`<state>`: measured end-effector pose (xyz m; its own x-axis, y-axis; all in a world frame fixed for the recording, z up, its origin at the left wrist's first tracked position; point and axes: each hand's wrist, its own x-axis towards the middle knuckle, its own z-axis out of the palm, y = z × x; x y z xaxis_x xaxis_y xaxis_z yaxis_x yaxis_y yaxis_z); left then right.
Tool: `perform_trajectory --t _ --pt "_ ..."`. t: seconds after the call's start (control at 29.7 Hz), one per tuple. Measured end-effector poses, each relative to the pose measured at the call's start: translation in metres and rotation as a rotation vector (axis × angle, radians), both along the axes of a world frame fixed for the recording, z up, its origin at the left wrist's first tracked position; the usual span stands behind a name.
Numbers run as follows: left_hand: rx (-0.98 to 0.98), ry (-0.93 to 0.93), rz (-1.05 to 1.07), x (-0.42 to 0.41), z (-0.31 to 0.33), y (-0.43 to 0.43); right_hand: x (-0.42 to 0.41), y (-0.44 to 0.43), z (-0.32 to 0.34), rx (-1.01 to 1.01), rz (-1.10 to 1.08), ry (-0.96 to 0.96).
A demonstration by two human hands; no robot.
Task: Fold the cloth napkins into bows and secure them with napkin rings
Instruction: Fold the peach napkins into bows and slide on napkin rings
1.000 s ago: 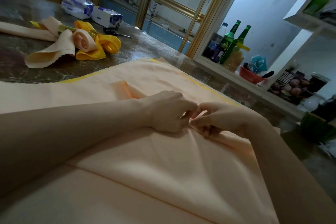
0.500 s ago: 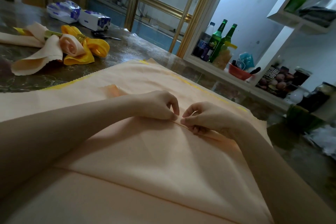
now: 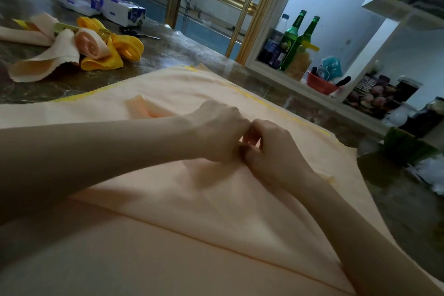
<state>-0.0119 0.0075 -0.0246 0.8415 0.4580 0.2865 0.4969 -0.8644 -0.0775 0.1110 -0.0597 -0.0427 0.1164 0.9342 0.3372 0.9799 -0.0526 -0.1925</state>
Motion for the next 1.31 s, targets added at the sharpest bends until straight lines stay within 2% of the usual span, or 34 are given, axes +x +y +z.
perform_trajectory --t 0.07,0.13,0.24,0.3,0.37,0.54,0.61,0.74,0.84,1.04,1.15,1.31 --pt "-0.13 -0.016 0.01 -0.008 0.004 0.003 -0.004 -0.001 0.003 -0.043 0.066 -0.025" --pt "-0.295 -0.042 0.012 -0.014 0.001 0.008 -0.007 -0.005 0.012 -0.175 0.109 -0.003" --pt "-0.444 -0.083 0.019 -0.017 -0.01 0.015 -0.008 -0.01 0.026 -0.364 0.113 0.209" --pt "-0.461 -0.085 0.046 -0.016 -0.014 0.017 -0.007 -0.01 0.025 -0.355 0.098 0.275" --pt "-0.496 -0.077 0.085 -0.014 -0.014 0.017 -0.008 -0.007 0.018 -0.318 0.083 0.249" --pt "-0.813 -0.147 0.14 -0.012 -0.012 0.022 -0.005 -0.009 0.022 -0.401 0.053 0.289" --pt "-0.866 -0.158 0.156 -0.012 -0.012 0.023 -0.003 -0.011 0.027 -0.422 0.023 0.296" --pt "-0.918 -0.161 0.164 -0.014 -0.009 0.02 0.008 -0.016 0.036 -0.488 -0.064 0.292" --pt "-0.936 -0.177 0.205 -0.014 -0.008 0.02 0.016 -0.019 0.041 -0.561 -0.125 0.367" --pt "-0.952 -0.228 0.279 -0.012 -0.003 0.018 0.023 -0.023 0.042 -0.556 -0.142 0.362" --pt "-0.87 -0.194 0.263 -0.012 -0.002 0.012 0.023 -0.024 0.041 -0.553 -0.122 0.284" --pt "-0.588 -0.143 0.278 -0.016 0.0 -0.001 0.017 -0.024 0.042 -0.546 -0.107 0.201"
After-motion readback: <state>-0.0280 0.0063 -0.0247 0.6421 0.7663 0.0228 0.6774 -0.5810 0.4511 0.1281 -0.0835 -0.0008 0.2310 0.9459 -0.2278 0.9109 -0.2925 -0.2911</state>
